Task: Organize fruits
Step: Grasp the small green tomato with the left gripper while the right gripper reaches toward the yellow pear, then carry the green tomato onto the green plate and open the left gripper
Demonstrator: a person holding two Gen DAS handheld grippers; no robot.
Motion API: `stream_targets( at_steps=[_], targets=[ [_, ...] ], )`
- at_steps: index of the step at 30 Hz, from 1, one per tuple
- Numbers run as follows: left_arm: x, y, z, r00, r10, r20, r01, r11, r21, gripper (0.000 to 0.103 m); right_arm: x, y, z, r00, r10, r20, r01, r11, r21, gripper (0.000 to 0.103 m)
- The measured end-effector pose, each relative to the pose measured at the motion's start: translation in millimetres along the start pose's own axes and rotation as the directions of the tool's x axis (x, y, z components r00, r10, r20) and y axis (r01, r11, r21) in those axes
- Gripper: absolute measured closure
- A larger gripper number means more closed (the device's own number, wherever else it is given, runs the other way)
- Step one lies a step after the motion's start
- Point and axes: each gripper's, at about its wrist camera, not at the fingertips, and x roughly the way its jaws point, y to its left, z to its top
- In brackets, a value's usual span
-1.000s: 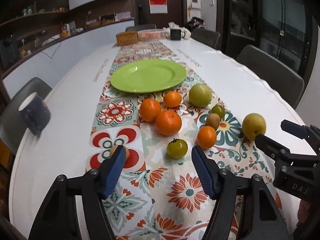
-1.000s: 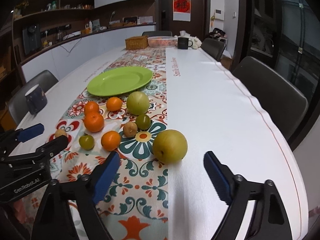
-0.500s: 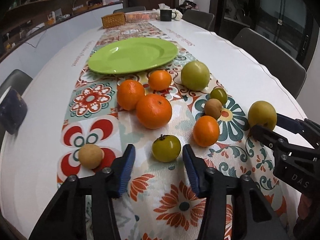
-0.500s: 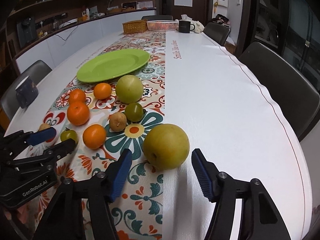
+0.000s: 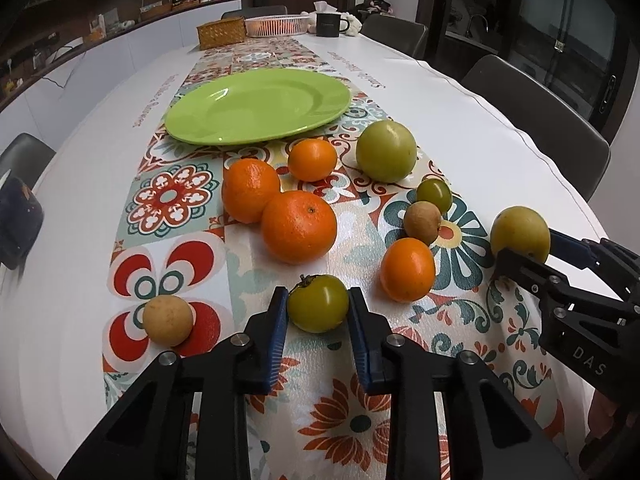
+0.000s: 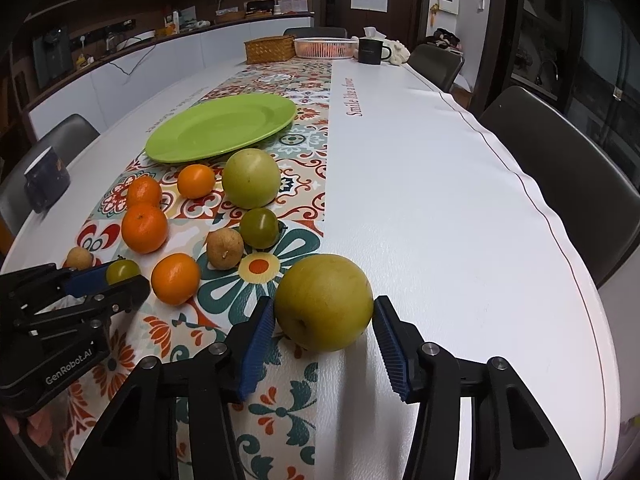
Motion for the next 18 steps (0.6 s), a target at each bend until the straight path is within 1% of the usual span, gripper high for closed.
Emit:
stream_targets(
  at_steps=[5, 10, 14, 18],
  targets=[
    [-12.6, 0.9, 1.4, 1.000, 0.004, 0.025, -0.004, 1.000, 0.004, 0.073, -3.4, 1.7, 1.6, 1.000, 0.031, -0.003, -0.031, 1.000, 0.008, 0.052],
    [-27.5, 4.6, 7.2, 0.999, 0.004, 0.048, -0.005, 1.000, 0.003, 0.073, -15.6, 8.5, 5.5, 0.998, 0.058, 0.023, -0.058, 0.998, 0.001, 0.052],
    [-39.4, 10.8, 17.0, 0.997, 0.012, 0.079, -0.014, 1.000, 0.015, 0.073, -25.1, 17.0, 17.0, 0.994, 0.096, 0.047, -0.096, 0.995, -0.007, 0.052],
    [-48.5, 20.5, 32.7, 0.993, 0.024, 0.113, -0.028, 0.999, 0.031, 0.073, -32.0, 27.3, 35.6, 0.989, 0.124, 0.078, -0.122, 0.992, -0.025, 0.052]
  ],
)
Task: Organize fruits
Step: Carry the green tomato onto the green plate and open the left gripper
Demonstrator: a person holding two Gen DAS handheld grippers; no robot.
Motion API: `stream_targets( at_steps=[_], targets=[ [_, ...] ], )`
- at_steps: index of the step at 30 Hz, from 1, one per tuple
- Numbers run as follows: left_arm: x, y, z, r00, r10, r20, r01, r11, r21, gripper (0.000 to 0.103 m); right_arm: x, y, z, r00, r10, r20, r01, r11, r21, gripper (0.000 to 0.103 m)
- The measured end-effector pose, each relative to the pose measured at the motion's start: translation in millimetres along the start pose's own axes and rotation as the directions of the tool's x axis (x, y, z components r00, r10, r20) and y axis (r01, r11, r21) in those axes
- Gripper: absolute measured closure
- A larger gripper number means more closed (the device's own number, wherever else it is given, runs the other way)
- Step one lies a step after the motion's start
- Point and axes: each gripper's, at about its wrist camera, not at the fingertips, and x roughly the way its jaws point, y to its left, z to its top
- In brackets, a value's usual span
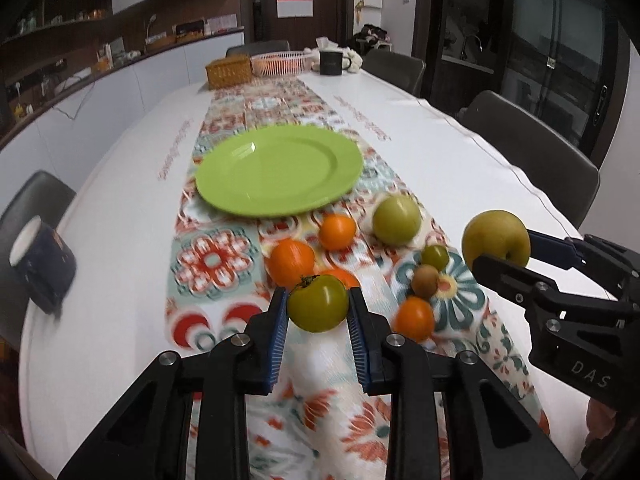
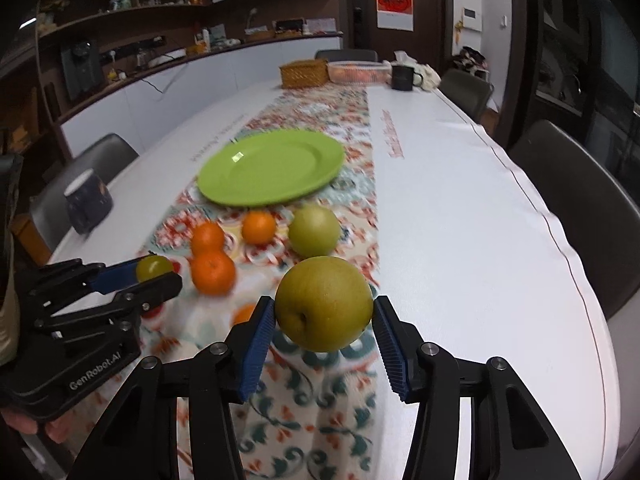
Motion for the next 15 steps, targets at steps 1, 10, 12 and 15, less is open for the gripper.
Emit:
stream_targets(
  at_steps=[1, 10, 12, 15],
  targets=[
    [-0.8, 2.8, 4.7, 1.000, 0.008, 0.009, -0.008, 1.000, 0.006, 0.073, 0.2, 2.2, 6.0, 1.000, 0.010, 0.005, -0.010, 1.000, -0.003, 0.052],
    [13.8, 33.0, 48.1, 1.000, -0.001, 0.019, 0.001, 1.000, -0.008, 0.073, 18.4, 22.1, 62.6, 0.998, 0.042, 0.037, -0.039, 0.996, -0.084, 0.056],
    [21.4, 36.9, 56.8, 1.000, 0.001, 0.021, -0.001, 1.000, 0.001, 0.073, 24.1, 24.6, 76.5, 0.998, 0.047, 0.046, -0.042, 0.994, -0.096, 0.063],
    [42.7, 43.1, 69.9, 1.000, -0.002, -0.004, 0.002, 1.000, -0.003, 0.073, 36.4, 30.2, 96.5, 0.998, 0.043, 0.049, -0.036, 0.991, -0.133, 0.065]
  ],
)
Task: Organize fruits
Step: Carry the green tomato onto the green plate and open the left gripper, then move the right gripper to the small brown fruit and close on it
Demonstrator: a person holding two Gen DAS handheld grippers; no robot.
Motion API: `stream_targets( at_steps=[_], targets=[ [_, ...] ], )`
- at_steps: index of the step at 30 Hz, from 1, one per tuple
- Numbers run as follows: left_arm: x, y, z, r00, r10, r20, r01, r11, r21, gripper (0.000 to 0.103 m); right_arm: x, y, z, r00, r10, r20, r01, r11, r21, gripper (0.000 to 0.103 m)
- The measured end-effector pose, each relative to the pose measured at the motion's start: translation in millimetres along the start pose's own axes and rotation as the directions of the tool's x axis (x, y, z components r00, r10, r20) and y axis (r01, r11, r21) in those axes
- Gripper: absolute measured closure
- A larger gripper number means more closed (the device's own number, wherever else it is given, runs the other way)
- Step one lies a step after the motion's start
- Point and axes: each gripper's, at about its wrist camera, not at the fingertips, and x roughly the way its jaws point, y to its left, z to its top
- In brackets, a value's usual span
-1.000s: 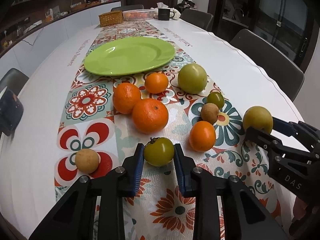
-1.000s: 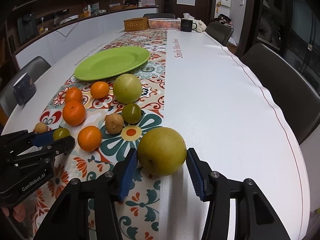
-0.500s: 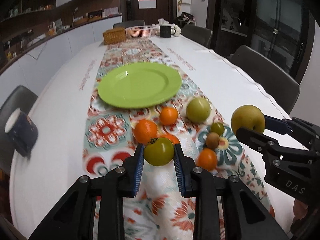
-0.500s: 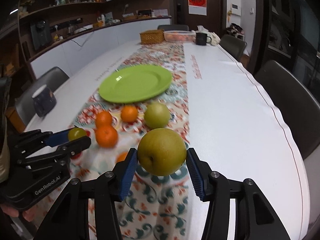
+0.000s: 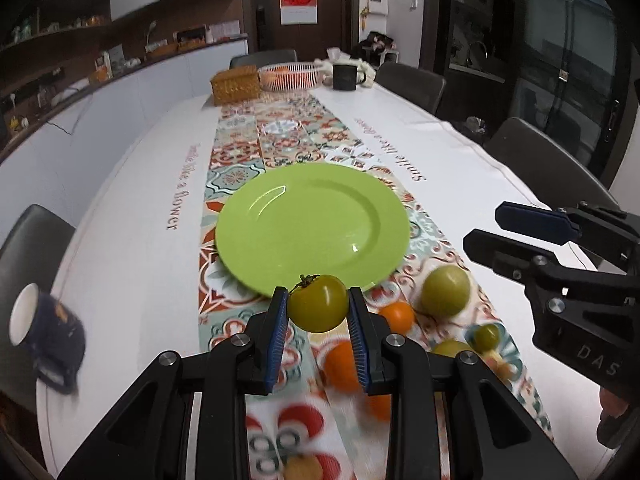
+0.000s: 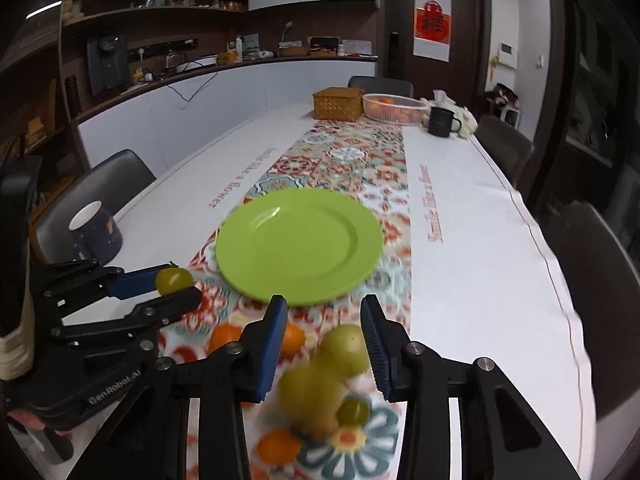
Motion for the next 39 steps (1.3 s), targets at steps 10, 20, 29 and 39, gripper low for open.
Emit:
stream_targets(
  at_steps=[10, 20, 29, 39],
  targets=[
    [35.5, 0.2, 16.7, 0.999, -0.019, -0.039, 0.019, 1.000, 0.010, 0.073, 36.3, -16.8, 11.4, 0.999, -0.006, -0.034, 0.006, 1.000, 0.023, 0.066],
    [67.6, 2.0, 42.6, 0.998, 0.007, -0.066, -0.008, 1.000, -0.006, 0.062, 60.2, -34.6, 12.5, 0.997, -0.001, -0.075, 0.006, 0.998, 0.067, 0.066],
    [48.7, 4.0, 43.9, 0.999, 0.038, -0.031, -0.039, 0.999, -0.026, 0.044, 61.7, -45.8, 17.0, 0.998, -0.008, -0.066, 0.013, 0.997, 0.077, 0.062],
    [-2.4, -0.2, 30.9, 0.996, 0.082, 0.041, -0.081, 0.996, -0.034, 0.031, 30.1, -40.6, 13.3, 1.000, 0.014, -0.009, -0.013, 0.996, 0.085, 0.052]
  ],
)
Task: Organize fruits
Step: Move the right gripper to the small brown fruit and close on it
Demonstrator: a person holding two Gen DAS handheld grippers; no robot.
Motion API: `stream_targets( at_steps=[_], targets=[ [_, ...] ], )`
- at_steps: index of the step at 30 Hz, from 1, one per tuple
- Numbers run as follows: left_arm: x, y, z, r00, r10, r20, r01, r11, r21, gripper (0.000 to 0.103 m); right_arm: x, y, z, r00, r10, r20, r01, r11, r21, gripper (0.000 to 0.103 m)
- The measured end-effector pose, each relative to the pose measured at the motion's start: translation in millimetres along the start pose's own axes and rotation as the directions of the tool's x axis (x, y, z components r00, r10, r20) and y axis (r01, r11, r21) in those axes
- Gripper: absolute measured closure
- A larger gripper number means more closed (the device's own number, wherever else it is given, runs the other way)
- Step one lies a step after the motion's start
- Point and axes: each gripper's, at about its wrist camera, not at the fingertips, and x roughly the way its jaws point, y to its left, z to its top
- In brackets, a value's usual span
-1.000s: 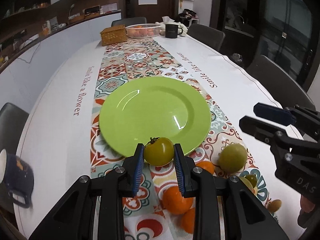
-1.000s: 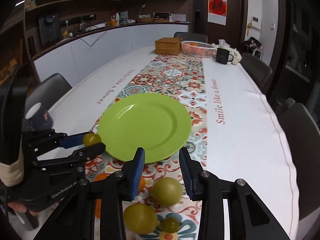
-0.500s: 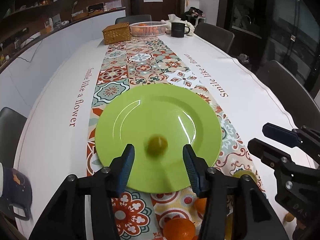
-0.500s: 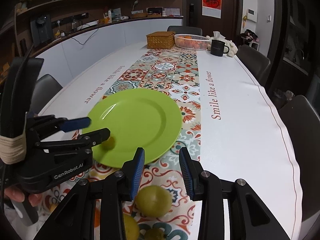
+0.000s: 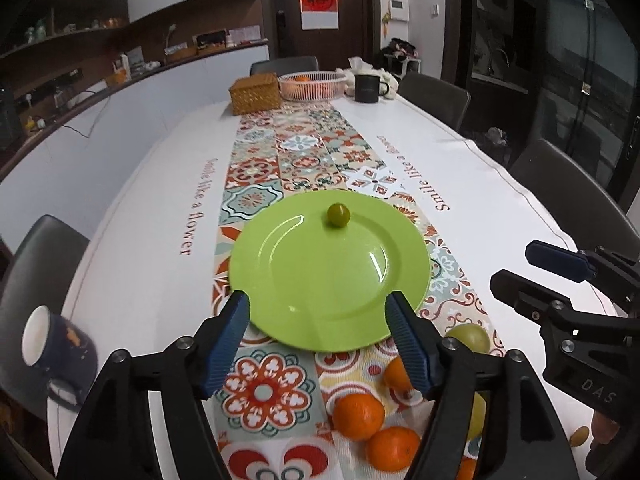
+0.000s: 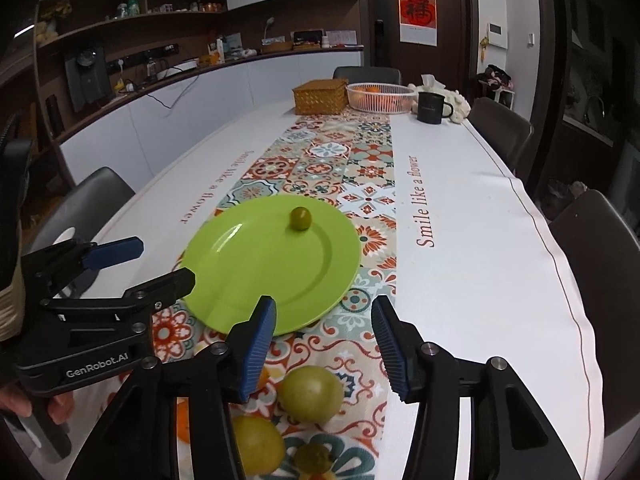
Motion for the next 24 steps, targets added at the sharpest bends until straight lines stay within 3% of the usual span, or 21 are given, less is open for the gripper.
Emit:
stream_targets(
  at_steps=[16, 24],
  targets=[
    [-92.7, -2.0, -47.5, 0.994, 0.029, 0.107, -0.030, 1.000, 0.006, 0.021, -80.3, 26.8, -33.1, 0.996, 0.000, 0.094, 0.001, 1.000, -0.008, 0.039],
    [-128.0, -10.9, -84.3, 0.991, 0.002, 0.136, 0.000, 1.000, -0.019, 0.019, -119.7, 34.7, -61.7, 0.988, -0.055, 0.142, 0.056, 0.998, 0.002, 0.034]
  ],
)
